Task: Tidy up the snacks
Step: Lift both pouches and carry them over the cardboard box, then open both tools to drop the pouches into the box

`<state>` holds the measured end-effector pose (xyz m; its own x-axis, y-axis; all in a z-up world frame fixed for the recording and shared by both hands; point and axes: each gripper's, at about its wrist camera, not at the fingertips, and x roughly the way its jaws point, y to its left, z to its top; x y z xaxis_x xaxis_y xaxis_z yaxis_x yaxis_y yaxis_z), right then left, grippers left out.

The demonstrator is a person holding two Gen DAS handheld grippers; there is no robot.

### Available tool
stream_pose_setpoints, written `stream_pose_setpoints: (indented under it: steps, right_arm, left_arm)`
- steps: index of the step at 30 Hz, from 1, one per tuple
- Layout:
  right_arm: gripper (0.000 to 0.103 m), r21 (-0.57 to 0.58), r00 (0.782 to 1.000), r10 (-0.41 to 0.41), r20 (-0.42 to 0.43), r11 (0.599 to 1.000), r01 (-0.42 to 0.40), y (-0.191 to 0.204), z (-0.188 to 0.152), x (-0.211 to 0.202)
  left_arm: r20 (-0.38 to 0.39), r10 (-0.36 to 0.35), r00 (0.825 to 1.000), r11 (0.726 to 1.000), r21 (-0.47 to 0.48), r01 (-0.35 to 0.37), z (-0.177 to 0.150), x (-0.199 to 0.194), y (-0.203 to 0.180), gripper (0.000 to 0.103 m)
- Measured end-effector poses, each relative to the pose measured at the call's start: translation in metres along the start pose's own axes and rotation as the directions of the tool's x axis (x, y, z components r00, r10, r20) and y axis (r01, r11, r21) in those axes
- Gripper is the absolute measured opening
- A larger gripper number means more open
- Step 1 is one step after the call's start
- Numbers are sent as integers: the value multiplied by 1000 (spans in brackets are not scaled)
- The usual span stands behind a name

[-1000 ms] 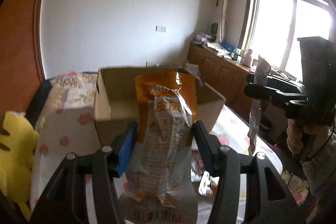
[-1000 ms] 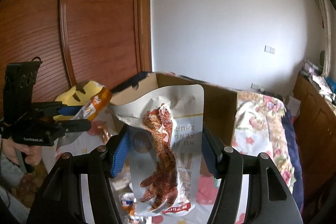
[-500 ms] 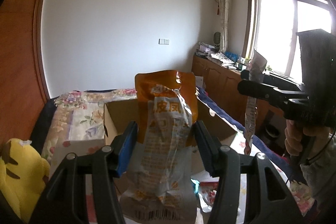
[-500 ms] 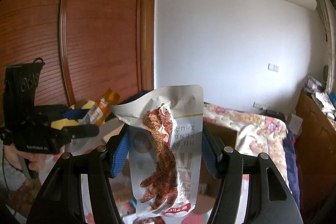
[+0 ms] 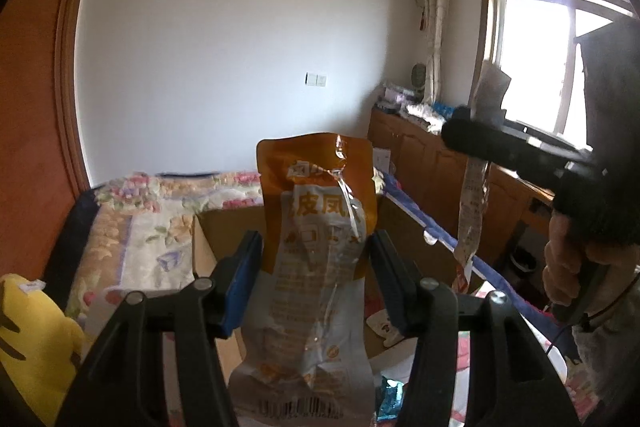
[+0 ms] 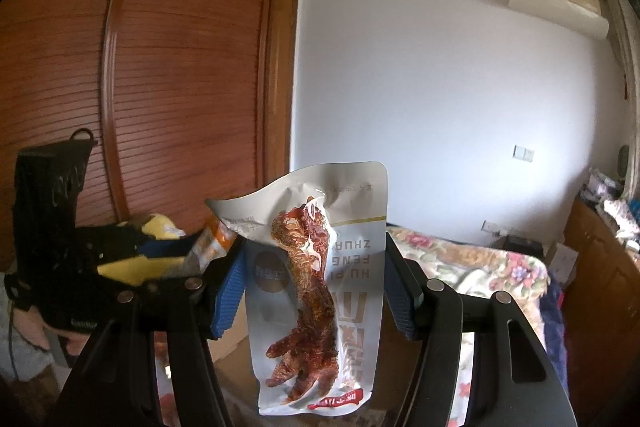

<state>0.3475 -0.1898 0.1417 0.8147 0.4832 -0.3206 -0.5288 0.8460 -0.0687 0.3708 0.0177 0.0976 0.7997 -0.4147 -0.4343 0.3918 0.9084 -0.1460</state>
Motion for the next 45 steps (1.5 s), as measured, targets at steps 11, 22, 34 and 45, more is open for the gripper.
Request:
stream_pose_setpoints:
  steps: [11,22,34,45]
  right_arm:
    - [63,-4,990,-49,-129,999,48,0,-33,44]
    - [63,21,966,-104,-237,994,112,-12,-77,66]
    - [64,18,934,-110,-340,992,123,-12,-111,78]
    - [74,52,937,-89,-338,992,113,-15,-115,58]
  left_arm:
    - [-90,11,996,1000,-19,-12,-24,41,3,55]
    - [-160,21,987,999,-24,-25,-37,66,-1,57]
    - [-173,36,984,998,-36,-43,-40,65,0,65]
    - [-96,53,994,999,-6,-54,-35,12,-6,65]
